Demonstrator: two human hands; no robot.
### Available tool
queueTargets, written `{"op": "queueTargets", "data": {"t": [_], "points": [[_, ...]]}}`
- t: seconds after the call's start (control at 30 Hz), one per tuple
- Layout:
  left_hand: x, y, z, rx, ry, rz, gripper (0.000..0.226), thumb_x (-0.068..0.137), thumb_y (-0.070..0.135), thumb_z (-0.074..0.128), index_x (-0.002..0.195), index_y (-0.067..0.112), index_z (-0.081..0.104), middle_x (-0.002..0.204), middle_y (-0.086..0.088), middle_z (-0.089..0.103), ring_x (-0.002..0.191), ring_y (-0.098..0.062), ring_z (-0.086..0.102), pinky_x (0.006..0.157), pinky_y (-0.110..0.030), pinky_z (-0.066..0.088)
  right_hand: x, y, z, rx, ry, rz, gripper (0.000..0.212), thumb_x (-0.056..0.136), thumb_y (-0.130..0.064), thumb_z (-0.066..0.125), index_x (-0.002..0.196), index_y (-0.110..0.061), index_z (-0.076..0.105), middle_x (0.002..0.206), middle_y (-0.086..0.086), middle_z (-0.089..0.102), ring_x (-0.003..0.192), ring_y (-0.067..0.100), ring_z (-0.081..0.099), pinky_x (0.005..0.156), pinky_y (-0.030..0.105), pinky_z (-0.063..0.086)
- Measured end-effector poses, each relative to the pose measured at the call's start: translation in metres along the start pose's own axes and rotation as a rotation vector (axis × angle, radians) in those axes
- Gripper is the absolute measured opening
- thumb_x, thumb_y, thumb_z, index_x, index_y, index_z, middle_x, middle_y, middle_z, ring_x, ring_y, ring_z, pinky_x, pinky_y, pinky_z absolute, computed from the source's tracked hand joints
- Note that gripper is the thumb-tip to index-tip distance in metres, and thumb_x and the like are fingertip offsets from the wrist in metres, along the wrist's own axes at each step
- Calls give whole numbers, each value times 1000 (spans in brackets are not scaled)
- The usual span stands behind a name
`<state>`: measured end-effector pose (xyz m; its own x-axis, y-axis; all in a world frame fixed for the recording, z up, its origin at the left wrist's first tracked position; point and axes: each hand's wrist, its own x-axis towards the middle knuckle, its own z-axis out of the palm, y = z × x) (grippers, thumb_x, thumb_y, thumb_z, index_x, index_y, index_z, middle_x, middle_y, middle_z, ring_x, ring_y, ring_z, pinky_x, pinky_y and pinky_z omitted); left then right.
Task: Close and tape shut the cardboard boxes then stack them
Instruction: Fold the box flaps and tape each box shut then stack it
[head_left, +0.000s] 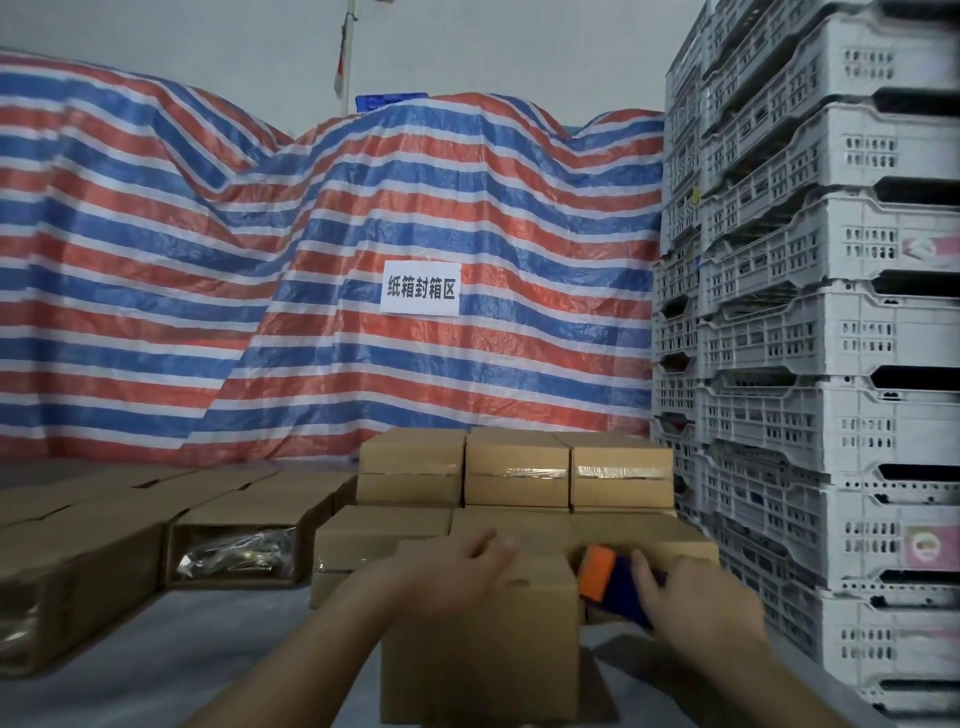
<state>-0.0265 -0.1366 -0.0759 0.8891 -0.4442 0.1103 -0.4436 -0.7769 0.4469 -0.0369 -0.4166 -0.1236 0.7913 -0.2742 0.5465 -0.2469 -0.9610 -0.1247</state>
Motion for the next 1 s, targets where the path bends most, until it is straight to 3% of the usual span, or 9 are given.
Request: {"op": "queueTargets", "data": {"t": [0.07,0.13,0.2,0.37,0.5,0.63,0.73,0.83,1.0], "points": [[-2,1,-5,-113,34,6,64,93,71,23,147,38,34,150,2,44,135,-18,41,110,-41,29,14,-2,-18,41,-3,-31,50,96,-63,35,122,-25,52,90,-1,63,81,19,64,62,29,48],[-5,3,-11,-225,58,-8,61,97,67,23,144,34,42,144,4,50,128,-14,46,110,-39,31,31,-8,-39,291,-14,30,63,98,-63,28,95,-12,66,70,-1,66,65,16,66,60,28,53],[-8,4,-16,-294,69,-29,59,99,64,21,138,31,50,136,6,55,118,-9,50,106,-34,33,49,-21,-61,611,-8,81,67,102,-58,26,68,-13,63,51,-1,60,51,18,61,59,31,50],[-12,10,-22,-671,169,-125,69,102,59,16,120,14,66,122,-1,68,116,-14,59,108,-34,36,68,-82,-105,1058,-201,-5,52,103,-50,31,74,-18,61,57,3,63,61,22,61,76,39,50],[-4,12,-28,-965,248,-214,87,102,57,8,112,-6,67,114,-20,70,109,-26,65,86,-28,48,67,-121,-98,1009,-348,-95,53,104,-47,31,103,-10,68,92,15,74,92,32,69,96,44,51],[-1,5,-31,-1119,248,-198,86,102,58,7,97,-6,64,105,-27,69,106,-35,65,104,-44,47,67,-130,-87,916,-389,-154,51,100,-54,34,92,-19,69,91,10,73,88,27,68,91,41,50],[0,-1,-31,-1192,246,-192,76,103,57,13,108,-1,63,110,-27,69,108,-36,65,106,-47,45,70,-134,-89,800,-378,-255,43,100,-49,30,83,-25,61,84,9,68,80,23,62,90,44,48],[0,-6,-32,-1280,251,-180,74,104,55,17,118,-3,61,111,-24,70,110,-34,65,105,-44,45,69,-136,-92,764,-409,-270,47,98,-49,31,97,-17,65,95,16,72,91,31,67,98,49,47],[0,-17,-36,-1425,258,-180,69,104,52,27,115,-3,67,106,-20,72,104,-30,68,72,-31,47,70,-139,-93,714,-421,-314,48,96,-51,31,95,-19,68,93,12,75,93,31,70,99,51,50]]}}
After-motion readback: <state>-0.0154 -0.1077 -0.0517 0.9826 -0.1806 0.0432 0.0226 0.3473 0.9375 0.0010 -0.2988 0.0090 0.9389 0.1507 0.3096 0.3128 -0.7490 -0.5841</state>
